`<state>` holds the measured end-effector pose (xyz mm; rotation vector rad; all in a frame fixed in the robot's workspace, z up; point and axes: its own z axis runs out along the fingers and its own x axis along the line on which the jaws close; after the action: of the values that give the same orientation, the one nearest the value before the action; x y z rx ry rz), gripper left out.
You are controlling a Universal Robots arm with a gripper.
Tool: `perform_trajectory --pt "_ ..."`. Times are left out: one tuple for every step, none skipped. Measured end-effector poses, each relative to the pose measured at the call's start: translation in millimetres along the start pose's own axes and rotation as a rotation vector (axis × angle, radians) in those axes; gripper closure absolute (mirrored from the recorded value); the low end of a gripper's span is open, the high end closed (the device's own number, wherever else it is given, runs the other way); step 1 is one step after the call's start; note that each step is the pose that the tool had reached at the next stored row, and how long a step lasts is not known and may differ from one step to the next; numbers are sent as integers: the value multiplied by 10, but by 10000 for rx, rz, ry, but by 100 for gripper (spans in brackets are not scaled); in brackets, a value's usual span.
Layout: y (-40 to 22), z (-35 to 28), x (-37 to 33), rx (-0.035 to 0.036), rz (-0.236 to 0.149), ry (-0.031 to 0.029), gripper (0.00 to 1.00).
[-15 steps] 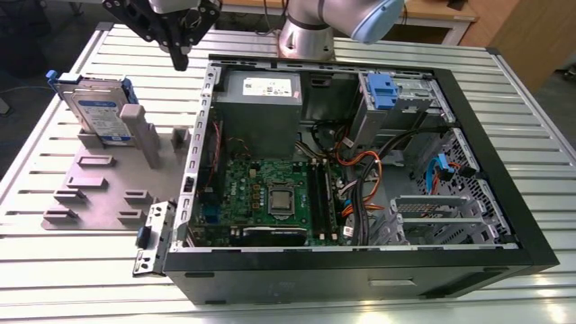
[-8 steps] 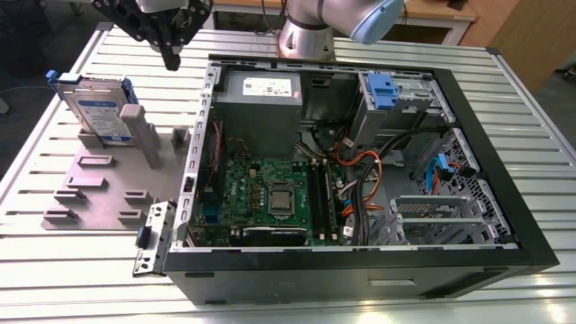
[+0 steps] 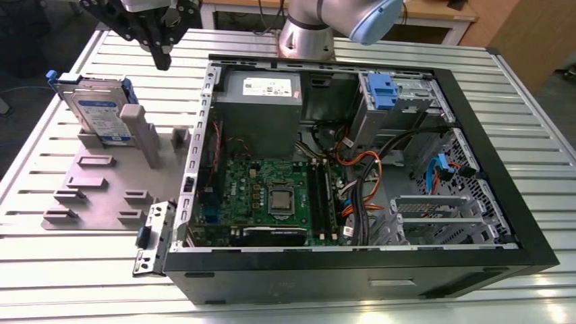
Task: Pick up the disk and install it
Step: 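Reach for the disk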
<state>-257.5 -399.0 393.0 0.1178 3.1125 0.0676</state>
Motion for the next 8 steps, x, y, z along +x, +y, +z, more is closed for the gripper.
perform_trajectory --pt "-2 -1 21 0 1 0 89" --pt "-3 -1 42 0 2 0 89" --pt "-5 -1 63 0 2 -1 89" --pt "-6 -2 85 0 2 0 89" --pt "-8 -2 105 0 1 0 89" --pt "-9 -3 124 0 2 0 89" --pt "-11 -3 144 0 1 0 89" --pt "-12 -3 164 -1 1 -1 89"
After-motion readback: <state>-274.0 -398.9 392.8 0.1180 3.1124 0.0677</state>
